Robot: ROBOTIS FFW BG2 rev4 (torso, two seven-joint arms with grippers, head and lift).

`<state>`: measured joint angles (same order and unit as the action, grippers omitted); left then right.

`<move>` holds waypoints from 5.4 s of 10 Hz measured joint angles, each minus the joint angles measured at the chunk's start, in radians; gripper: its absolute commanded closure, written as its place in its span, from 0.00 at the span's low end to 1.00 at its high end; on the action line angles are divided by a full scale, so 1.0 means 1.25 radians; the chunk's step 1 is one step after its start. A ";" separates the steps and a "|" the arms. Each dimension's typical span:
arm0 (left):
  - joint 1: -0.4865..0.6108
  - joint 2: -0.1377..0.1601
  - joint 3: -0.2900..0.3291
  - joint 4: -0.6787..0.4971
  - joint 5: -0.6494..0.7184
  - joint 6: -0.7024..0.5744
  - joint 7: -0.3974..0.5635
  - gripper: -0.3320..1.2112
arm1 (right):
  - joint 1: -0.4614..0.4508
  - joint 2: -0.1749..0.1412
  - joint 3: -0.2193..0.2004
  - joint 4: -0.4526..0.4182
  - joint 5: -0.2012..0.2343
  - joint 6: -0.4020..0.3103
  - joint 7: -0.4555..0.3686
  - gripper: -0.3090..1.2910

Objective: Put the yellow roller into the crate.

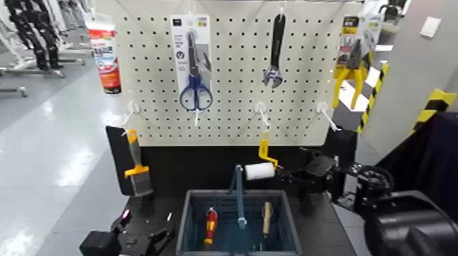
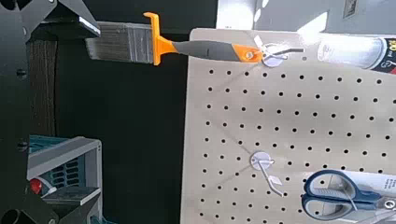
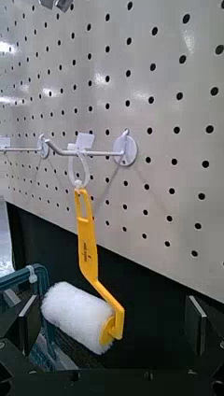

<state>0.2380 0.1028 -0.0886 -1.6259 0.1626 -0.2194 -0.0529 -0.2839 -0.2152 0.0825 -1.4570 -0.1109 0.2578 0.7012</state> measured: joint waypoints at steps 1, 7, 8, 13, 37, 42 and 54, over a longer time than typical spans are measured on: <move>-0.001 0.000 -0.001 0.001 0.000 0.000 0.000 0.29 | -0.026 -0.002 0.018 0.037 -0.009 -0.015 0.009 0.28; -0.009 0.001 -0.004 0.004 0.002 -0.002 -0.003 0.29 | -0.173 0.000 0.123 0.251 -0.065 -0.098 0.074 0.37; -0.010 0.001 -0.004 0.006 0.002 -0.002 -0.003 0.29 | -0.182 0.002 0.131 0.263 -0.066 -0.105 0.074 0.46; -0.010 0.001 -0.002 0.008 0.002 -0.004 -0.007 0.29 | -0.180 0.001 0.133 0.260 -0.066 -0.109 0.066 0.97; -0.011 0.000 -0.003 0.015 0.005 -0.005 -0.007 0.29 | -0.008 0.009 0.036 -0.073 -0.074 0.023 0.104 0.97; -0.014 0.001 -0.005 0.020 0.006 -0.005 -0.008 0.29 | 0.092 0.023 -0.052 -0.249 -0.056 0.136 0.119 0.99; -0.012 0.001 -0.005 0.020 0.009 -0.008 -0.009 0.29 | 0.077 0.057 0.044 -0.006 -0.030 0.124 0.113 0.94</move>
<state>0.2224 0.1043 -0.0952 -1.6015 0.1734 -0.2296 -0.0644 -0.1880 -0.1437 0.1372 -1.4641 -0.1484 0.4131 0.8424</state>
